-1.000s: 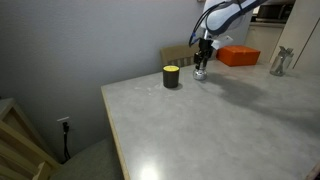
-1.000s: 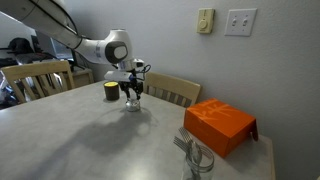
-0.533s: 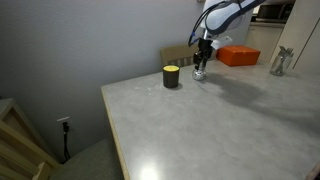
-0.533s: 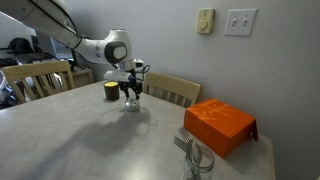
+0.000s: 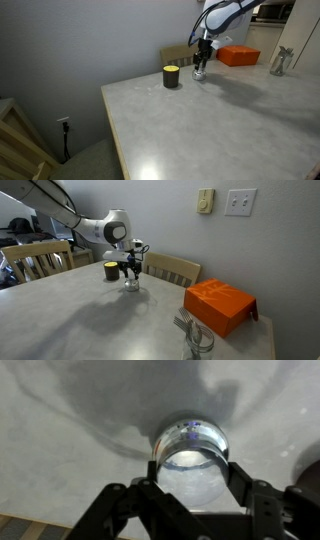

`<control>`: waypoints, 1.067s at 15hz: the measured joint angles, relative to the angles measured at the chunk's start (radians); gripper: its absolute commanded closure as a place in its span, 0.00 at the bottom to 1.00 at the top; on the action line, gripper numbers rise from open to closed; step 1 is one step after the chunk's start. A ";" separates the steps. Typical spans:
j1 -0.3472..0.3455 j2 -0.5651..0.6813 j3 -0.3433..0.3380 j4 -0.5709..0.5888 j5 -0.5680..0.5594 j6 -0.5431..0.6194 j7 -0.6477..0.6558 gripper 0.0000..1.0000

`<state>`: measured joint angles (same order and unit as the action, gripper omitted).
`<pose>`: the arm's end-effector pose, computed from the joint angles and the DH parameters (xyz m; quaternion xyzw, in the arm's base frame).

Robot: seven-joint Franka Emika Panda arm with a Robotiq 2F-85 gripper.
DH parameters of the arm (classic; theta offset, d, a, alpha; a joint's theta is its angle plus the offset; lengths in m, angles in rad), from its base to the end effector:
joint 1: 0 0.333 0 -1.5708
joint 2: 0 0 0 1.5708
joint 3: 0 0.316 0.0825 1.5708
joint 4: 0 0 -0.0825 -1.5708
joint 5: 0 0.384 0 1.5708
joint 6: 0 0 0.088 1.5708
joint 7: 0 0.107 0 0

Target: Place the lid on the jar

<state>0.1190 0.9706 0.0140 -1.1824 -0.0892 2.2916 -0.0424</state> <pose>0.7693 0.0976 0.2074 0.9910 0.1108 0.0705 0.0267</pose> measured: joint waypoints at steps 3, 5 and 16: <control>0.000 -0.011 0.007 -0.017 0.003 -0.004 0.000 0.56; 0.001 -0.021 0.012 -0.038 0.006 -0.005 0.000 0.56; 0.016 -0.025 0.031 -0.065 0.009 -0.005 0.002 0.02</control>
<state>0.1347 0.9461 0.0448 -1.2470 -0.0797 2.2867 -0.0404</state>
